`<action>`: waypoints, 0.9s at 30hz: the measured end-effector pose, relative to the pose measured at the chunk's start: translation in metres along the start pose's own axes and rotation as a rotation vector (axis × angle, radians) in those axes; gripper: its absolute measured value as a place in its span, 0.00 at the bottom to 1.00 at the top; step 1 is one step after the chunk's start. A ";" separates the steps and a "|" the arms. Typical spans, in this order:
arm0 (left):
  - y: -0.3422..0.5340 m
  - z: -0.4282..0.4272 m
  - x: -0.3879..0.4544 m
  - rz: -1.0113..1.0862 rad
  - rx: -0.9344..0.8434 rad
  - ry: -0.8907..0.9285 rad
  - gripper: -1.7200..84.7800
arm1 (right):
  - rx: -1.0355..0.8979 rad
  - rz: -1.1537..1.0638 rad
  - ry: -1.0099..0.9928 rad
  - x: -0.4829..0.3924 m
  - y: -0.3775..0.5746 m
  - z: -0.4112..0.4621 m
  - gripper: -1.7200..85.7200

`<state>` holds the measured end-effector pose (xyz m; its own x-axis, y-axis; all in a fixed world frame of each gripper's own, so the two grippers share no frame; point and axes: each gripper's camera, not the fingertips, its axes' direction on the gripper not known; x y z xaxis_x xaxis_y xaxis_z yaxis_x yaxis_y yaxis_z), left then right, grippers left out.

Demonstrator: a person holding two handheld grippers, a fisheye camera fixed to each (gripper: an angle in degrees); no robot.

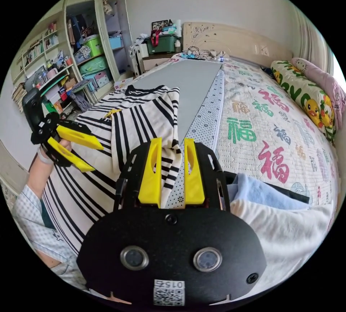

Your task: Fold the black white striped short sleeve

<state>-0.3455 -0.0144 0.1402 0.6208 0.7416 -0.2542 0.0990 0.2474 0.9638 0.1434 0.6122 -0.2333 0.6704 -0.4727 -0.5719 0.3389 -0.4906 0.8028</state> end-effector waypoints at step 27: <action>-0.089 -0.003 0.013 0.147 -0.156 -0.264 0.10 | -0.059 0.035 -0.015 0.019 0.005 0.023 0.05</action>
<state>-0.3487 -0.0252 0.0506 0.8016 0.5943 -0.0643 -0.1140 0.2576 0.9595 0.1424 0.5840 -0.2443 0.6727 -0.5003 -0.5451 0.3540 -0.4294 0.8309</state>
